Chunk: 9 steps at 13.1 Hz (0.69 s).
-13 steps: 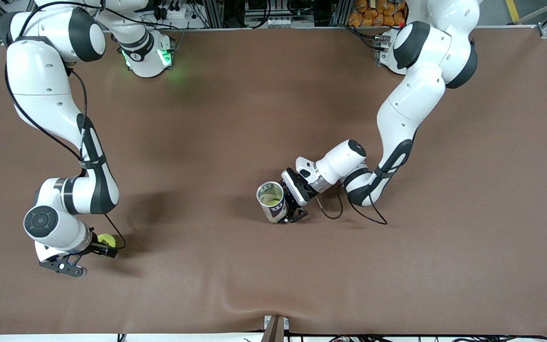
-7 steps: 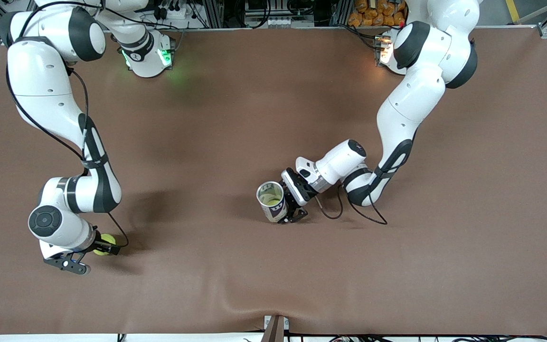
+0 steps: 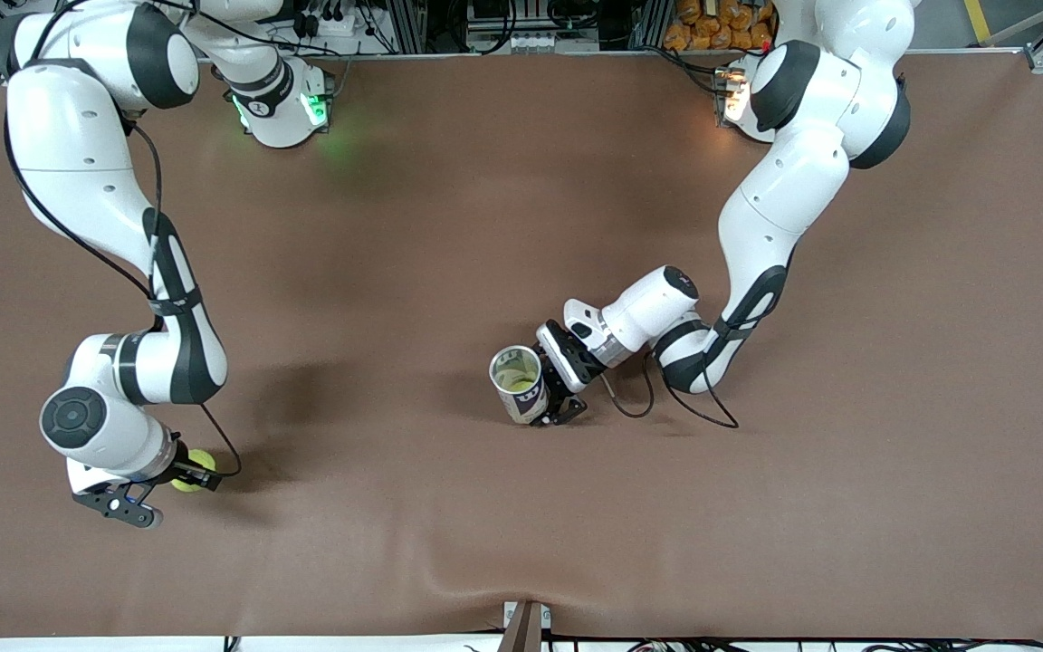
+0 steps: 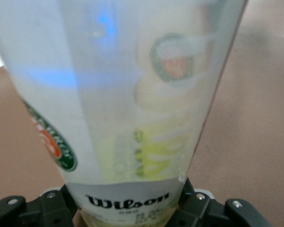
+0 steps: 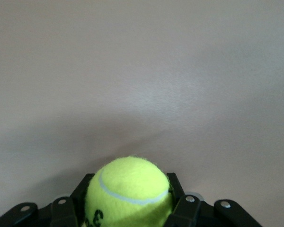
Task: Insert tennis ball vertically with right arm
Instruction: 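Carry the second ball with the right gripper over the tube opening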
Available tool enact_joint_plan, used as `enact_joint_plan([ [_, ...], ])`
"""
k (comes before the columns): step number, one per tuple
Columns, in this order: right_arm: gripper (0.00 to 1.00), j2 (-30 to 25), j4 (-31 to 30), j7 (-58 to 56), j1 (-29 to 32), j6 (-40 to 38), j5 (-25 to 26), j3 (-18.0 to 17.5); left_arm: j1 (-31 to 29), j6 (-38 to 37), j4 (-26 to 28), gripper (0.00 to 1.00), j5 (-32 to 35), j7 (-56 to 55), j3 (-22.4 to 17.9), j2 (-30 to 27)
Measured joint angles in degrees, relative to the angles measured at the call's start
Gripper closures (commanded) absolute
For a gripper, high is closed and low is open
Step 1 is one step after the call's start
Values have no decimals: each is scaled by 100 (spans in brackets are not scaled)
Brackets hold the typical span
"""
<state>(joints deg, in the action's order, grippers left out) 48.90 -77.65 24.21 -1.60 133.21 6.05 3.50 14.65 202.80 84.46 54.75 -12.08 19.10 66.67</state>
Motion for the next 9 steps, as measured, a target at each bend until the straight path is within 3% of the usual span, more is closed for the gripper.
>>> enact_joint_plan([
  [5, 37, -514, 157, 211, -509, -936, -718, -155, -1, 0, 0, 20, 0, 0, 0, 0],
  [9, 37, -697, 630, 1598, -1348, -1675, -1467, -230, -2, 0, 1, 20, 0, 0, 0, 0],
])
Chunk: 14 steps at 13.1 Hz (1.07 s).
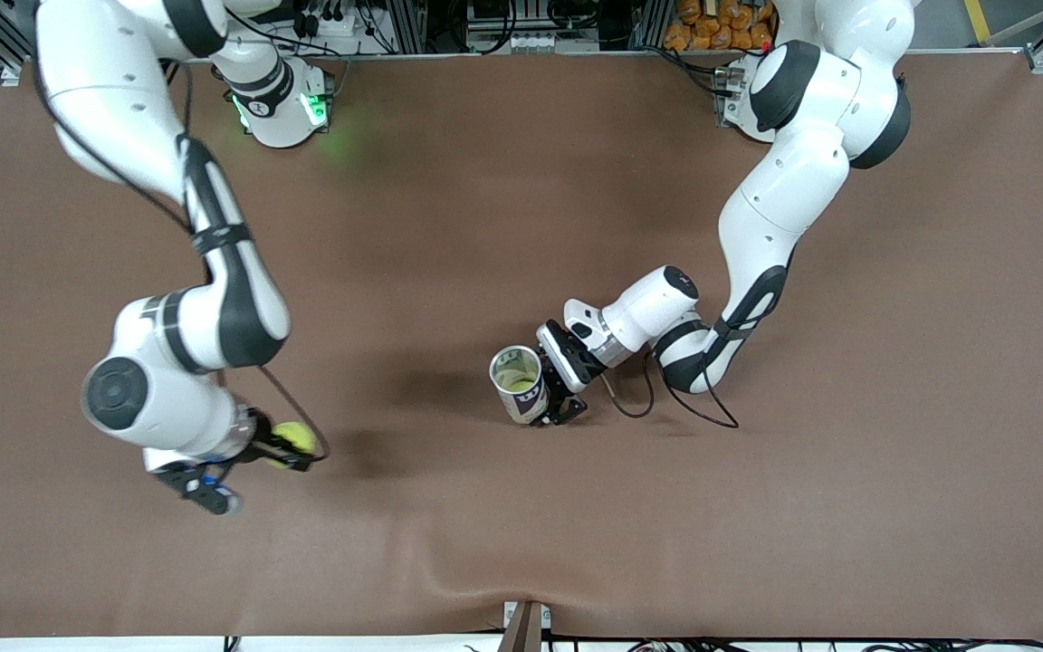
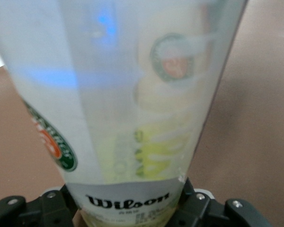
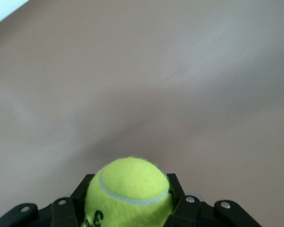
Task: Insert tennis ball vertically with right arm
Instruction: 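Carry the second ball with the right gripper over the tube opening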
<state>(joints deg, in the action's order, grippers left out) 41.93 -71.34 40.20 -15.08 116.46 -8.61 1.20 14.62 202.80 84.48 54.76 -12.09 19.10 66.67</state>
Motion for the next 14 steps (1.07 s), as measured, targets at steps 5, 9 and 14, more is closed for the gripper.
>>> enact_joint_plan([
  [5, 37, -32, 650, 2548, -1511, -283, -186, -29, -1, 0, 1, 20, 0, 0, 0, 0],
  [9, 37, -168, 713, 3514, -2231, -286, -187, -20, -1, 0, 0, 20, 0, 0, 1, 0],
  [14, 36, -136, 705, 3534, -2306, -140, -187, 20, -1, 0, 0, 20, 0, 0, 1, 0],
])
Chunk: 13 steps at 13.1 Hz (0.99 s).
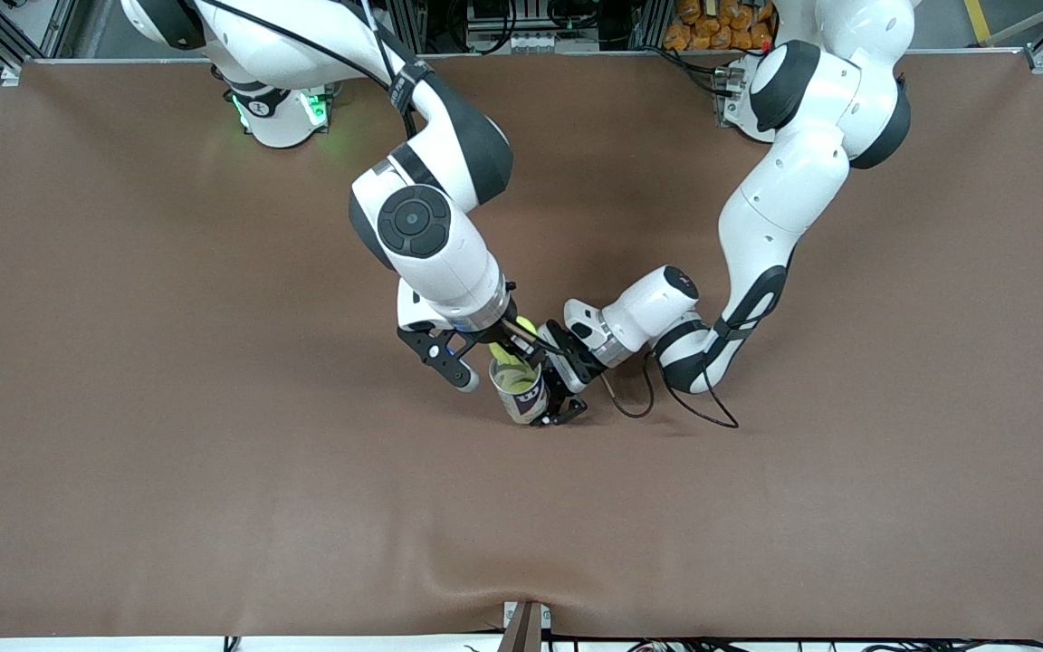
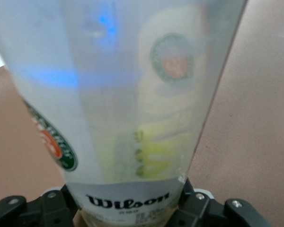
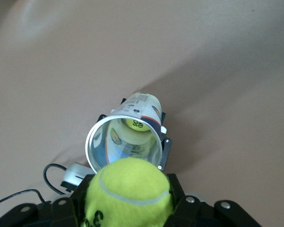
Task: Insert tennis ball vertically with right arm
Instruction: 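Carry the second ball with the right gripper over the tube opening, then release the second ball into the tube and withdraw the right gripper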
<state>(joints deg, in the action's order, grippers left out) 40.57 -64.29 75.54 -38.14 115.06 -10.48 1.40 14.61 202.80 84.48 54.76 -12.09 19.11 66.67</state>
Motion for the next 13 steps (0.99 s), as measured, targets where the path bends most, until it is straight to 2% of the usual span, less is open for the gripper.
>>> enact_joint_plan([
  [7, 32, 176, -50, 0, 26, 516, 0, 65, 0, 0, 1, 20, 0, 0, 0, 0],
  [8, 21, 207, -62, -1, 25, 527, 4, 65, 0, 0, 1, 20, 0, 0, 0, 0],
  [9, 0, 220, -73, -2, 20, 546, 10, 65, 0, 0, 1, 20, 0, 0, 0, 0],
  [13, 0, 220, -80, -6, 15, 579, 21, 66, 1, 0, 0, 20, 11, 5, 1, 0],
])
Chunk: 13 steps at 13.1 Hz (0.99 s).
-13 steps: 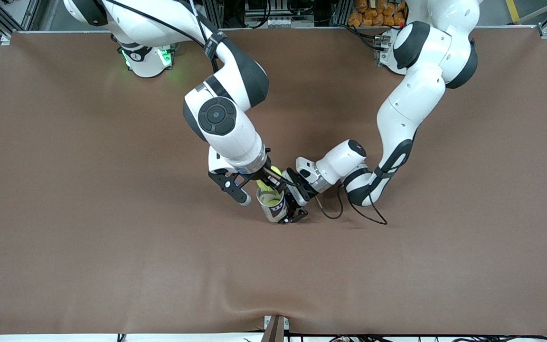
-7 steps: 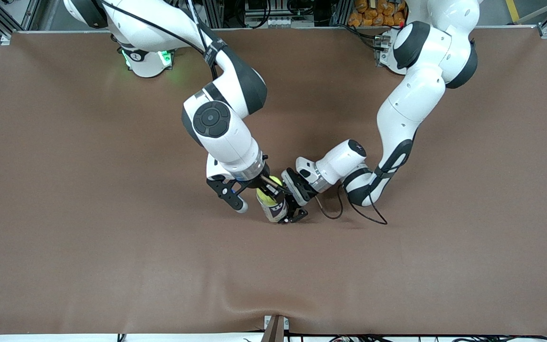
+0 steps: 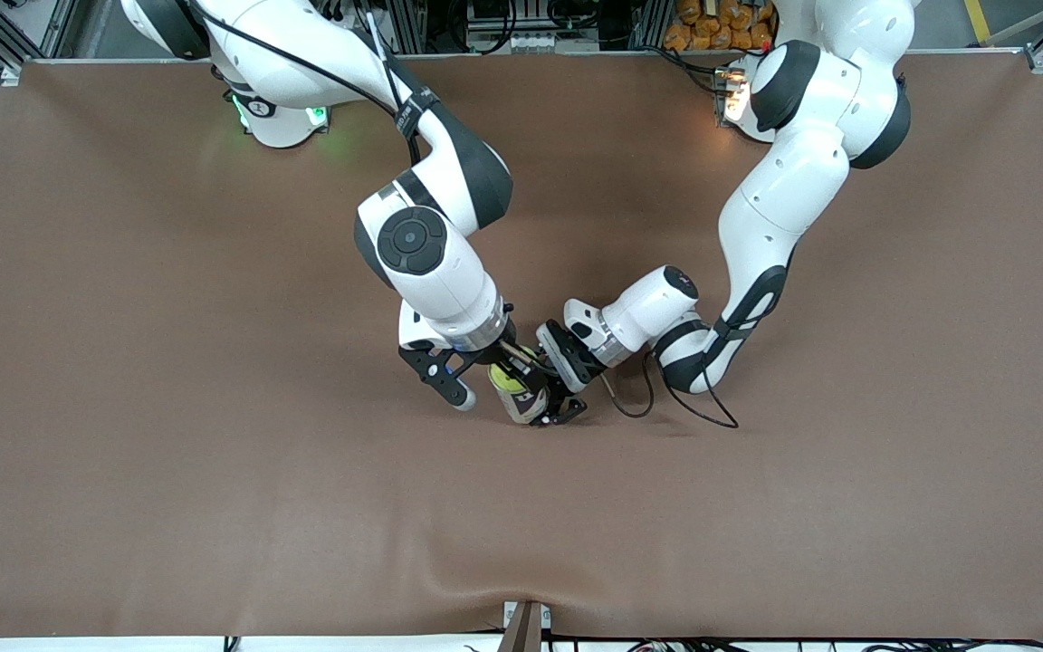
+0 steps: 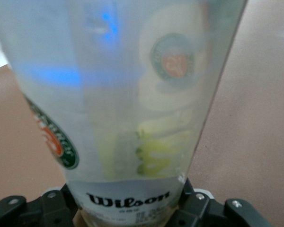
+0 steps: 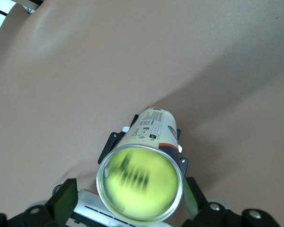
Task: Insert tennis ball vertically with right arm
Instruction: 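Release the second ball into the tube and withdraw the right gripper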
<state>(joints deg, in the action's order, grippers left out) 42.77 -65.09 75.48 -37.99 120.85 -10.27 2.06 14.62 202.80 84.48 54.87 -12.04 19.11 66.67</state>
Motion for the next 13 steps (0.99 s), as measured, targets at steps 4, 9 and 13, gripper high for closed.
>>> enact_joint_plan([
  [4, 0, -69, 32, -1, 10, -60, 0, 28, -1, 0, 1, 19, 0, -1, 0, 0],
  [9, 0, -440, 102, -1131, 603, -987, 7, 106, -5, 0, 3, 19, 1, -2, 0, 0],
  [13, 0, -510, 20, -2227, 1423, -1573, 342, 134, -8, 2, 3, 19, 1, -2, 0, 0],
])
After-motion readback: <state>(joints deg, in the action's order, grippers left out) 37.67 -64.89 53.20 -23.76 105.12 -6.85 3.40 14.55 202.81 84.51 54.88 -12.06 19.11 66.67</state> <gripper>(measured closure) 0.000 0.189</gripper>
